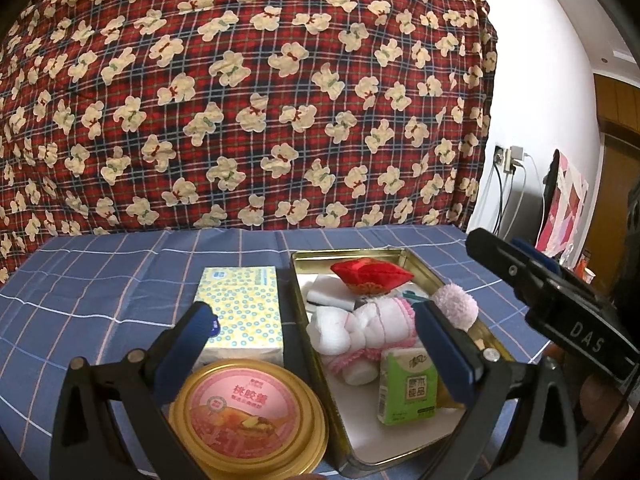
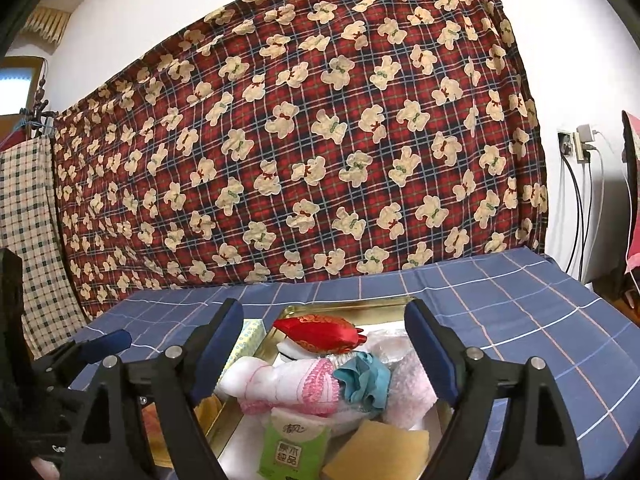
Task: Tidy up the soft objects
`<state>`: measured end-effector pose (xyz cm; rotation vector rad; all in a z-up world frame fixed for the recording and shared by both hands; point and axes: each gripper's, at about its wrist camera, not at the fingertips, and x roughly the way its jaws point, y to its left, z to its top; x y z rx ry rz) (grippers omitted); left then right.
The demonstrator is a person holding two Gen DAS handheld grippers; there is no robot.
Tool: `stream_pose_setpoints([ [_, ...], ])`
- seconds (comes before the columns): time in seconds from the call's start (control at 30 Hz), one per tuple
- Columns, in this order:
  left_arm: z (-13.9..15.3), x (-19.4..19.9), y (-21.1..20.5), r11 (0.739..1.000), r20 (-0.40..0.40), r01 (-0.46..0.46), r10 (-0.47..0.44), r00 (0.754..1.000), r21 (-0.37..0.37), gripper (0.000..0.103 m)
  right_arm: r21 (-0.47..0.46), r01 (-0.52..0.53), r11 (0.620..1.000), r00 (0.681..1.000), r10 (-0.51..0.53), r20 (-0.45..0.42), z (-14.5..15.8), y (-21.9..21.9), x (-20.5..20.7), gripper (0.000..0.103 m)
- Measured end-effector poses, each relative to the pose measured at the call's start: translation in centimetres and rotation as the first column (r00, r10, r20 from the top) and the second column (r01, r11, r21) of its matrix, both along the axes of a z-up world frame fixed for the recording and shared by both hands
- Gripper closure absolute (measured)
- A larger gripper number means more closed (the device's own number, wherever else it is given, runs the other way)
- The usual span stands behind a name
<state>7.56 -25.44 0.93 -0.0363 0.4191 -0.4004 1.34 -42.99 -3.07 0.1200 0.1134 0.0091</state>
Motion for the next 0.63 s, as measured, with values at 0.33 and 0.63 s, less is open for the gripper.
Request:
stream_pose_setpoints([
  [0.33,-0.6,0.7,0.4,0.999,-0.03,-0.039,0.039,0.999,-0.001,0.001,-0.007,0.0,1.0,1.0,0.0,-0.027,-0.9,0.1,0.5,0.018],
  [0.63,-0.5,0.4,0.4,1.0,-0.007,-0.026,0.026,1.0,-0.001,0.001,-0.007,-0.004,1.0,1.0,0.004,-0.03,-1.3,0.3,0.7,0.018],
])
